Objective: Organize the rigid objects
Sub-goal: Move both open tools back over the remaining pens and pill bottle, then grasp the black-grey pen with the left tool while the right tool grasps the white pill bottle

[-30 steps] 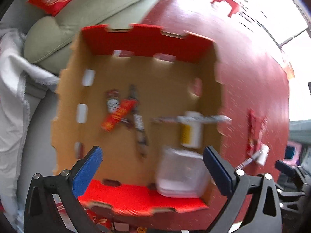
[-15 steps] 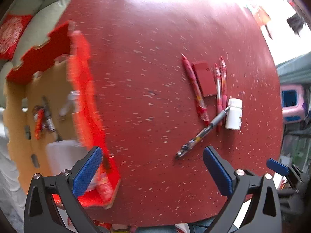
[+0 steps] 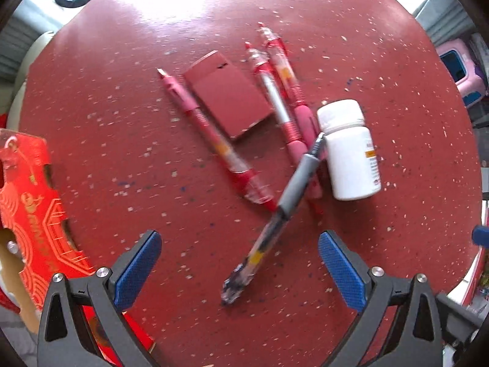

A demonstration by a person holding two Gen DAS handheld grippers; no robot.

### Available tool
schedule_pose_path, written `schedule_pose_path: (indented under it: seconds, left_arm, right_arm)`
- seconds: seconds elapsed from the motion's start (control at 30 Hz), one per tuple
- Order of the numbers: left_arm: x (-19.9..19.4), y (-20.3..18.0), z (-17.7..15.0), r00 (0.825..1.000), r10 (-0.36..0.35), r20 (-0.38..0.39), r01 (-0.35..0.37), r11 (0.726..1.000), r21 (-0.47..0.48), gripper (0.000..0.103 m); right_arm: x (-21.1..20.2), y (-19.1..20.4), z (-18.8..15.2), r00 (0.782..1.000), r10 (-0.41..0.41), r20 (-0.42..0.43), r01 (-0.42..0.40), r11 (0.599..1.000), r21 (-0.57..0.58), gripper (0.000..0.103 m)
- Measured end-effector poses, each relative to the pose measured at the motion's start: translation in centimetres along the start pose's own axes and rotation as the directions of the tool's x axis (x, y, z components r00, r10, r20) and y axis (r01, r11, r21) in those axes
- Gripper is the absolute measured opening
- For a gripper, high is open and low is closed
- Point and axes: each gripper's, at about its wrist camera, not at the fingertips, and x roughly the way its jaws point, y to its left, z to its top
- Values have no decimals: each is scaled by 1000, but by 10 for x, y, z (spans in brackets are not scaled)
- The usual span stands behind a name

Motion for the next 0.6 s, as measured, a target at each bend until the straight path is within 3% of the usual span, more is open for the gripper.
schedule_pose_path:
  seconds: [0.23, 0.43, 0.5, 0.57, 0.6]
  left_arm:
    - [8, -3, -13, 1000, -5, 3, 5, 1000, -23, 103]
    - [6, 25, -35, 999, -37, -10, 36, 994, -102, 103]
    - [3, 31, -41, 999, -36, -6, 35, 993, -112, 103]
    - [-1, 35, -45, 999, -34, 2, 34, 992, -124, 103]
    - [-3, 37, -45, 999, -34, 7, 34, 991, -126, 103]
  right_arm:
    - [-3, 19, 51, 997, 11, 75, -9, 1000, -23, 96]
    - [21, 41, 77, 999, 9, 53, -4, 996, -86, 93]
    - [31, 48, 83, 999, 21, 34, -17, 994, -110, 73]
    - [39, 52, 90, 999, 33, 8, -32, 993, -118, 40]
    - [43, 51, 91, 999, 38, -8, -39, 992, -120, 35]
